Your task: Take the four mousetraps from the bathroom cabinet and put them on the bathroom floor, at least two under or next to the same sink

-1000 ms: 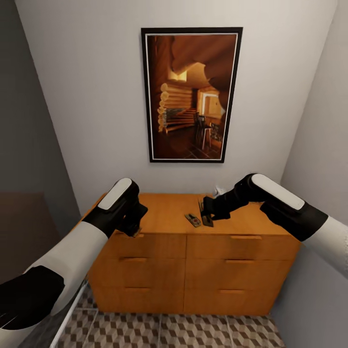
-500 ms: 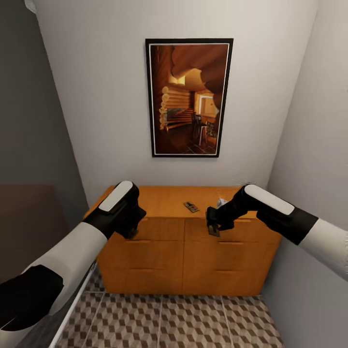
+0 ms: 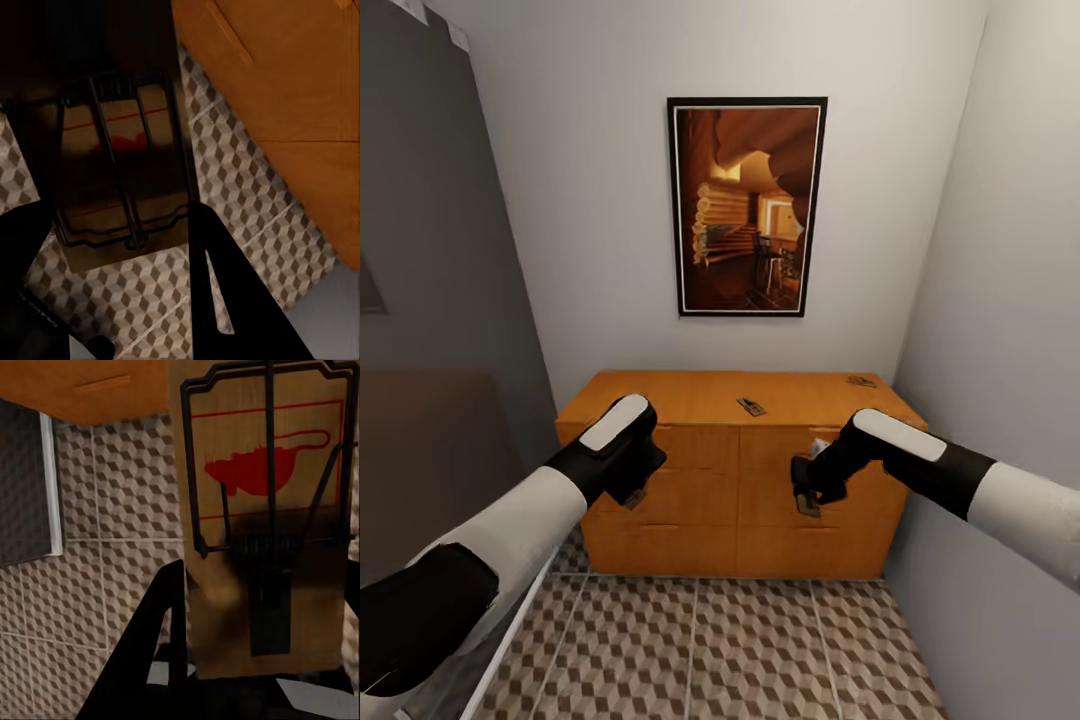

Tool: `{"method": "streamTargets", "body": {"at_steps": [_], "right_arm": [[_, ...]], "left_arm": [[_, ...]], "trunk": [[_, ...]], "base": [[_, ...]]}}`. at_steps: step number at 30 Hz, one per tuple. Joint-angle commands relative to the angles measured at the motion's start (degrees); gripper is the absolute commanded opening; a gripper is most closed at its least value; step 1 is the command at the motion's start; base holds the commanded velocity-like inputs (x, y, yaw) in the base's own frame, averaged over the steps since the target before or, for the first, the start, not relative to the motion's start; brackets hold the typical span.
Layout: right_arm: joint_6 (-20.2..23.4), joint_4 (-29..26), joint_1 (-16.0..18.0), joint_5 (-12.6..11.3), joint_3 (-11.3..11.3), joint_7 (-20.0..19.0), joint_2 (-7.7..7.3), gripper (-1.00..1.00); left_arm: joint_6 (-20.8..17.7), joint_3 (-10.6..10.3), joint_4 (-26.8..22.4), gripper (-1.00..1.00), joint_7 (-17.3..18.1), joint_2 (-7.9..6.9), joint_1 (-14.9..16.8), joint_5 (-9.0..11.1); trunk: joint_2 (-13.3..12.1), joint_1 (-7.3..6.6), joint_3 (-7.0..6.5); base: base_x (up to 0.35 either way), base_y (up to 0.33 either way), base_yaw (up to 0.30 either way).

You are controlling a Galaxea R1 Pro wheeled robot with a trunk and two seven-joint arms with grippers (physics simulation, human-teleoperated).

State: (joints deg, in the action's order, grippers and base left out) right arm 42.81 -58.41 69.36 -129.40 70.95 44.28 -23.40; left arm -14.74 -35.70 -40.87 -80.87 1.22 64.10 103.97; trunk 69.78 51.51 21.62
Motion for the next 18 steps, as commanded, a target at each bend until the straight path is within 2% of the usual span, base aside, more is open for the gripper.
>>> {"method": "streamTargets", "body": {"at_steps": [1,3,4,5,6,7,9,10,11,12,14,16,17,18], "right_arm": [[-0.2,1.4,0.1,-0.5,2.4,-0.9,0.68,-1.00],[-0.5,4.5,0.1,-0.5,8.4,-4.0,3.12,-1.00],[-1.0,6.4,0.1,-0.5,12.0,-5.8,4.77,-1.00],[-2.7,10.3,0.1,-0.6,18.0,-8.7,7.73,-1.00],[-4.4,13.3,-0.1,-0.7,22.5,-11.0,9.94,-1.00],[-6.6,16.4,-0.3,-0.8,27.4,-13.4,12.21,-1.00],[-11.7,21.3,-1.4,-1.2,37.4,-17.4,16.04,-1.00],[-14.4,22.6,-2.3,-1.3,41.5,-18.6,17.34,-1.00],[-17.0,23.5,-3.5,-1.4,44.5,-19.4,18.19,-1.00],[-18.3,23.8,-4.2,-1.4,45.5,-19.7,18.51,-1.00],[-22.9,24.8,-8.5,-1.5,48.2,-20.5,19.48,-1.00],[-27.1,27.2,-14.9,-1.5,49.5,-20.9,20.71,-1.00],[-28.7,28.9,-17.7,-1.5,49.7,-21.0,21.18,-1.00],[-30.9,31.7,-21.9,-1.5,49.9,-21.7,21.66,-1.00]], "left_arm": [[-0.8,-1.5,2.0,-1.00,1.5,0.17,0.1,0.2],[-1.0,-3.6,8.6,-1.00,5.7,1.16,0.1,0.3],[-1.1,-4.3,13.7,-1.00,9.1,2.24,0.1,0.3],[-1.6,-4.9,23.3,-1.00,16.4,4.51,0.1,0.0],[-2.3,-5.1,29.7,-1.00,22.2,5.99,0.0,-0.7],[-3.0,-5.3,33.8,-1.00,27.8,6.94,-0.1,-1.8],[-3.7,-5.4,37.9,-1.00,35.1,7.58,-1.8,-4.8],[-3.8,-5.5,39.0,-1.00,37.2,7.70,-3.5,-6.5],[-3.9,-5.5,39.6,-1.00,38.6,7.78,-5.1,-8.2],[-3.9,-5.5,39.8,-1.00,39.2,7.81,-5.9,-8.9],[-4.0,-5.5,40.4,-1.00,41.8,7.83,-8.5,-11.6],[-3.9,-5.5,40.7,-1.00,47.9,7.83,-13.9,-16.8],[-3.9,-5.5,40.7,-1.00,51.7,7.79,-16.5,-20.9],[-3.4,-5.5,40.7,-1.00,57.9,7.68,-20.5,-28.9]], "trunk": [[0.1,-0.03,0.07],[0.1,-0.03,0.07],[0.1,-0.03,0.07],[0.1,-0.03,0.07],[0.1,-0.03,0.07],[0.1,-0.03,0.07],[0.1,-0.03,0.07],[0.1,-0.03,0.07],[0.1,-0.03,0.07],[0.1,-0.03,0.07],[0.1,-0.03,0.07],[0.1,-0.03,0.07],[0.1,-0.03,0.07],[0.1,-0.03,0.07]], "base": [[-0.330,0.000,0.000],[-0.330,0.000,0.000],[-0.330,0.000,0.000],[-0.331,0.000,0.000],[-0.332,0.000,0.000],[-0.333,0.000,0.000],[-0.334,0.000,0.000],[-0.334,0.000,0.000],[-0.335,0.000,0.000],[-0.335,0.000,0.000],[-0.335,0.000,0.000],[-0.335,0.000,0.000],[-0.335,0.000,0.000],[-0.335,0.005,0.000]]}}
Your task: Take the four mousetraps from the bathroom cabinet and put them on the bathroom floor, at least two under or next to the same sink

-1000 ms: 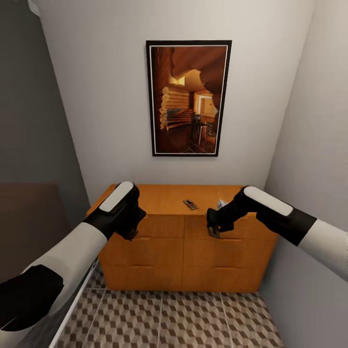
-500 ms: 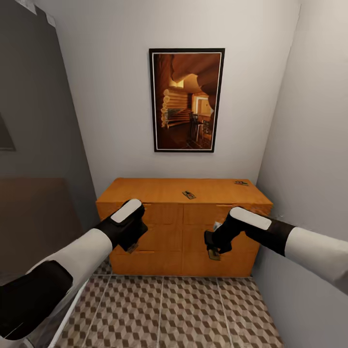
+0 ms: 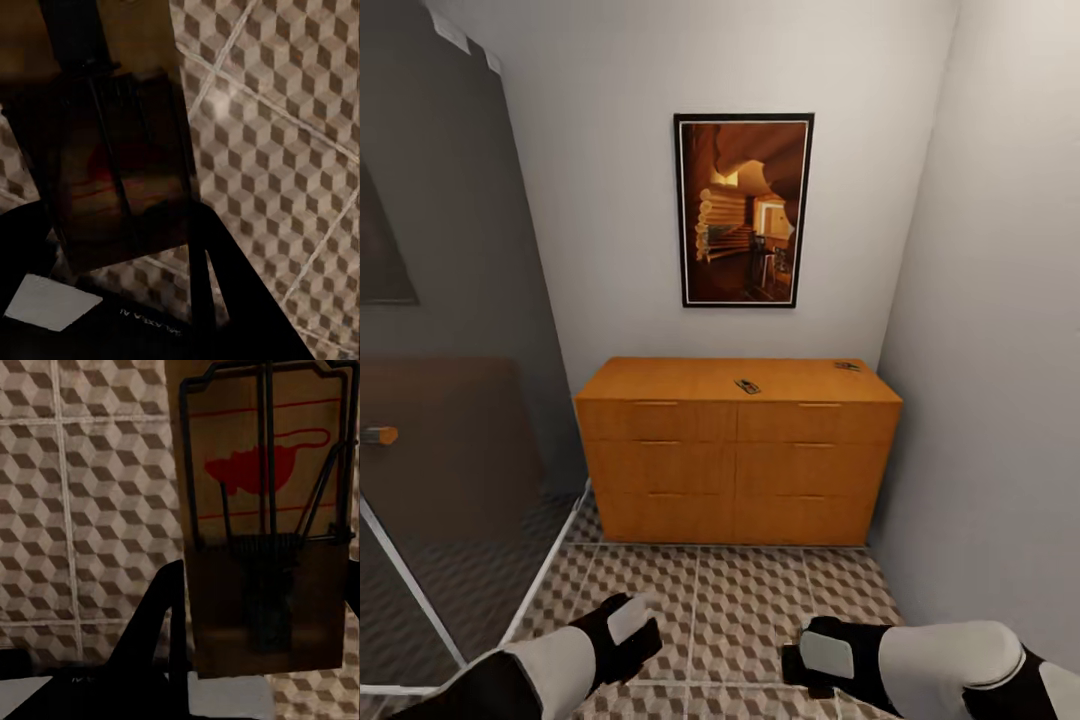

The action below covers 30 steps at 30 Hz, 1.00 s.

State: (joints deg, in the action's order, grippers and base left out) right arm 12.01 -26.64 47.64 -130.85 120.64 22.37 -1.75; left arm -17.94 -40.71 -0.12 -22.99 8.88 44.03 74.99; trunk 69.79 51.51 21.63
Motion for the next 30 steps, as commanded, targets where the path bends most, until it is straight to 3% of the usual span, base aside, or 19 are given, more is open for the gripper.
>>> {"method": "streamTargets", "body": {"at_steps": [1,2,3,4,6,8,10,12,14,17,22,26,30], "right_arm": [[-1.4,1.7,-2.6,-0.1,0.3,-0.9,0.14,-1.00],[-2.8,3.2,-4.8,-0.1,0.4,-2.7,0.16,-1.00],[-3.8,4.3,-6.7,0.0,0.4,-5.1,0.08,-1.00],[-4.4,5.1,-8.3,0.1,0.5,-8.0,-0.20,-1.00],[-5.1,5.9,-10.5,0.2,0.8,-13.6,-1.51,-1.00],[-6.1,6.3,-12.1,0.3,1.7,-16.8,-3.35,-1.00],[-8.6,6.5,-12.9,0.3,2.2,-18.2,-4.77,-1.00],[-10.5,6.3,-13.2,0.3,2.4,-18.7,-5.89,-1.00],[-12.0,6.0,-13.4,0.3,2.5,-18.9,-6.95,-1.00],[-12.5,5.8,-13.6,0.3,2.6,-18.5,-7.68,-1.00],[-12.8,5.8,-13.6,0.3,2.6,-18.1,-8.37,-1.00],[-12.9,5.8,-13.6,0.2,2.6,-17.7,-9.04,-1.00],[-13.1,5.9,-13.7,0.2,2.6,-17.6,-9.79,-1.00]], "left_arm": [[0.8,-0.5,0.0,-1.00,3.8,-0.17,-3.0,-5.3],[2.6,-0.5,0.0,-1.00,7.1,-0.59,-5.5,-9.7],[4.7,-0.5,0.0,-1.00,9.7,-1.31,-7.5,-12.7],[6.7,-0.5,0.0,-1.00,11.6,-2.37,-9.0,-14.6],[9.1,-0.4,0.0,-1.00,13.6,-4.76,-10.7,-16.3],[10.0,-0.4,0.0,-1.00,14.1,-6.12,-11.5,-16.1],[9.6,-0.4,0.0,-1.00,14.3,-6.53,-11.8,-15.7],[8.5,-0.3,0.0,-1.00,14.6,-6.52,-11.9,-15.5],[7.6,-0.2,0.0,-1.00,15.3,-5.47,-12.0,-15.3],[6.8,-0.2,-0.1,-1.00,16.7,-3.60,-12.0,-15.3],[7.4,-0.2,0.0,-1.00,17.2,-2.15,-12.1,-15.2],[8.7,0.0,0.1,-1.00,16.3,-2.90,-12.8,-14.3],[9.1,0.1,0.1,-1.00,16.1,-3.93,-13.6,-10.3]], "trunk": [[0.1,-0.03,0.06],[0.1,-0.03,0.06],[0.1,-0.03,0.06],[0.1,-0.03,0.06],[0.1,-0.03,0.06],[0.1,-0.03,0.06],[0.1,-0.03,0.06],[0.1,-0.03,0.06],[0.1,-0.03,0.06],[0.1,-0.03,0.06],[0.1,-0.03,0.06],[0.1,-0.03,0.06],[0.1,-0.03,0.06]], "base": [[-0.335,0.025,0.000],[-0.335,0.043,0.000],[-0.335,0.063,0.000],[-0.335,0.083,0.000],[-0.323,0.097,0.000],[-0.178,0.056,0.000],[-0.073,0.023,0.000],[-0.037,0.012,0.000],[-0.015,0.005,0.000],[-0.007,0.002,0.000],[-0.095,0.013,0.000],[-0.279,0.009,0.002],[-0.318,0.053,0.147]]}}
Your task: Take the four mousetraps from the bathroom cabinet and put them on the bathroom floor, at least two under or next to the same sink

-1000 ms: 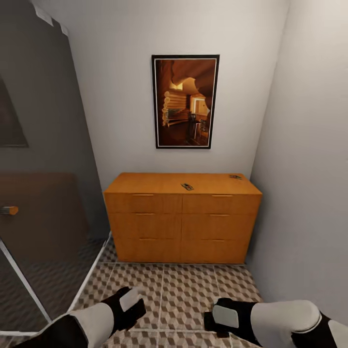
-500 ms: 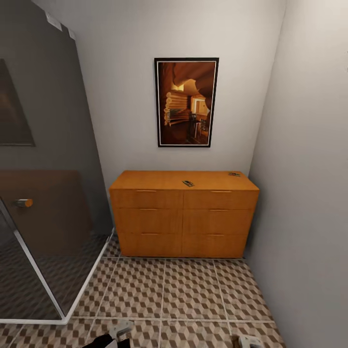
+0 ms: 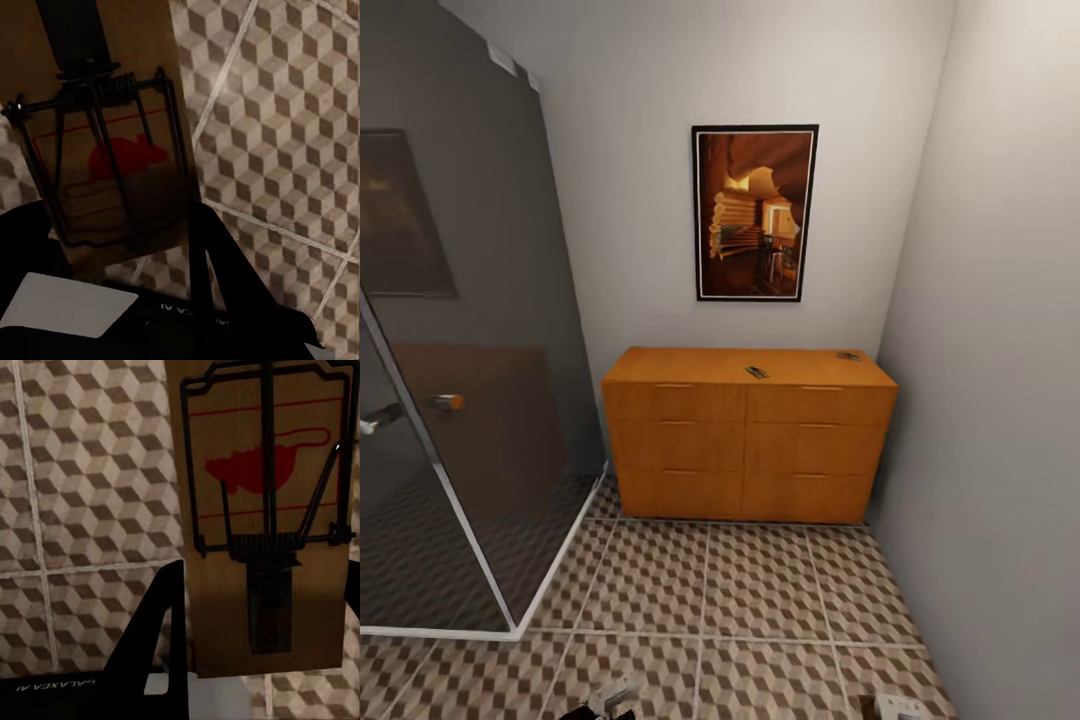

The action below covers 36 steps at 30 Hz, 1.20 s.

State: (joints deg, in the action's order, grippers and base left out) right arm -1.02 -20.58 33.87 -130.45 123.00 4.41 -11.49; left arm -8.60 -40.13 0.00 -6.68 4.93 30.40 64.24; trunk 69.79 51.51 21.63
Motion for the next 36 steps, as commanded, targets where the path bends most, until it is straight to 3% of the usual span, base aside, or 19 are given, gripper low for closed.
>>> {"method": "streamTargets", "body": {"at_steps": [1,7,16,25,29,33,36], "right_arm": [[-0.3,-0.2,0.0,-0.2,0.3,0.3,-0.13,-1.00],[-1.8,-0.2,-1.2,-0.2,0.4,0.3,0.08,-1.00],[-2.1,-2.0,-2.1,-0.1,0.7,-0.3,0.85,-1.00],[-2.5,-2.9,-2.3,-0.1,0.7,0.3,1.23,-1.00],[-2.5,-2.9,-2.6,-0.1,0.9,0.4,2.39,-1.00],[-2.5,-2.8,-3.8,0.0,1.2,0.4,4.97,-1.00],[-2.6,-2.5,-4.6,0.1,4.3,0.5,7.10,-1.00]], "left_arm": [[0.0,-0.5,0.0,-1.00,-0.2,0.04,-0.3,1.3],[2.2,-0.5,0.0,-1.00,-0.3,1.40,-1.1,2.6],[6.6,-0.5,0.0,-1.00,0.0,0.82,-1.6,2.5],[7.1,-0.5,-0.1,-1.00,0.2,0.65,-2.0,2.7],[7.0,-0.4,-0.1,-1.00,-0.1,0.46,-2.0,3.0],[6.9,-0.5,-0.1,-1.00,-0.4,0.32,-2.0,3.1],[6.7,-0.5,-0.1,-1.00,-0.5,0.51,-2.0,3.1]], "trunk": [[0.1,-0.03,0.07],[0.1,-0.03,0.07],[0.1,-0.03,0.07],[0.1,-0.03,0.09],[0.1,-0.03,0.16],[0.1,-0.03,0.26],[0.1,-0.03,0.35]], "base": [[-0.324,0.078,0.236],[-0.323,0.114,0.276],[-0.263,0.132,0.292],[-0.031,0.016,0.294],[-0.002,0.001,0.294],[0.000,0.000,0.294],[0.000,0.000,0.294]]}}
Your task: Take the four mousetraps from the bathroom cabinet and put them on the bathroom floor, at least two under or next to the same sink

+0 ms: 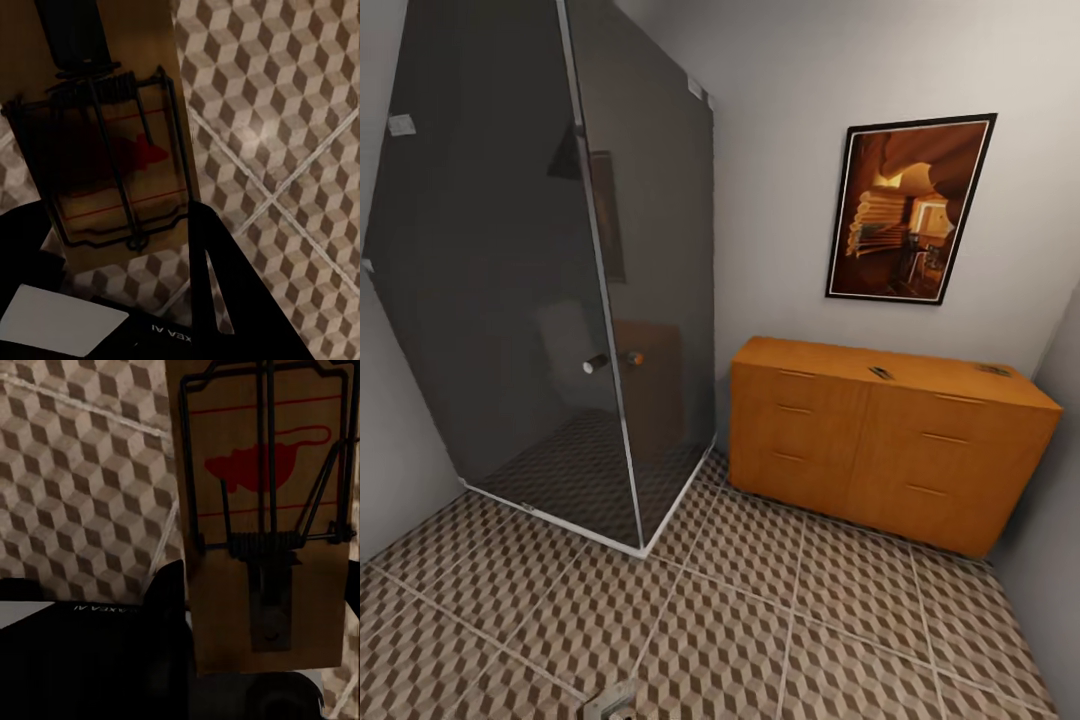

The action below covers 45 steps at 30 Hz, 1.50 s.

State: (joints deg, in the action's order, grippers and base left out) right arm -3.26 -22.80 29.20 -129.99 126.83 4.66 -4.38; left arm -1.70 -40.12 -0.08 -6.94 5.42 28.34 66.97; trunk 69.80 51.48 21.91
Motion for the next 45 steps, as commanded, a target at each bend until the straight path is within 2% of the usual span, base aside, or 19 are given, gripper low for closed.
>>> {"method": "streamTargets", "body": {"at_steps": [1,6,16,18,20,22,24,37,45], "right_arm": [[-0.6,-0.2,0.0,-0.4,1.9,0.3,0.33,-1.00],[-1.6,0.1,-0.2,-0.5,4.3,0.3,0.87,-1.00],[-1.9,1.2,-0.2,-0.6,4.7,0.4,0.93,-1.00],[-1.9,1.2,-0.2,-0.6,4.7,0.4,0.89,-1.00],[-1.9,1.2,-0.2,-0.6,4.7,0.4,0.87,-1.00],[-1.9,1.2,-0.2,-0.6,4.7,0.4,0.91,-1.00],[-2.0,1.2,-0.2,-0.6,4.7,0.4,0.93,-1.00],[-2.0,1.2,-0.2,-0.5,4.7,0.4,0.90,-1.00],[-2.0,1.2,-0.2,-0.5,4.7,0.4,0.95,-1.00]], "left_arm": [[-0.2,-0.5,0.0,-1.00,-0.2,0.05,0.1,0.4],[-0.3,-0.4,0.0,-1.00,-0.2,-0.01,0.1,0.5],[-0.3,-0.5,0.1,-1.00,-0.3,0.06,0.0,1.1],[-0.2,-0.4,0.1,-1.00,-0.3,-0.02,-0.2,2.6],[0.0,-0.4,0.1,-1.00,-0.3,-0.10,-0.6,6.1],[0.1,-0.4,0.1,-1.00,-0.2,-0.15,-0.8,8.4],[0.2,-0.4,0.1,-1.00,-0.2,-0.26,-1.0,9.8],[1.3,-0.4,0.1,-1.00,-0.3,0.02,-1.3,11.2],[1.5,-0.4,0.1,-1.00,-0.3,0.09,-1.5,11.3]], "trunk": [[0.0,0.00,0.09],[0.0,0.00,0.25],[0.0,0.00,0.58],[0.0,0.00,0.65],[0.0,0.00,0.72],[0.0,0.00,0.79],[0.0,0.00,0.86],[0.0,0.00,1.30],[0.0,0.00,1.55]], "base": [[0.000,0.000,0.294],[0.000,0.000,0.292],[0.000,0.000,0.286],[0.000,0.000,0.285],[0.000,0.000,0.285],[0.000,0.000,0.285],[0.000,0.000,0.285],[-0.005,0.005,0.285],[-0.199,0.194,0.285]]}}
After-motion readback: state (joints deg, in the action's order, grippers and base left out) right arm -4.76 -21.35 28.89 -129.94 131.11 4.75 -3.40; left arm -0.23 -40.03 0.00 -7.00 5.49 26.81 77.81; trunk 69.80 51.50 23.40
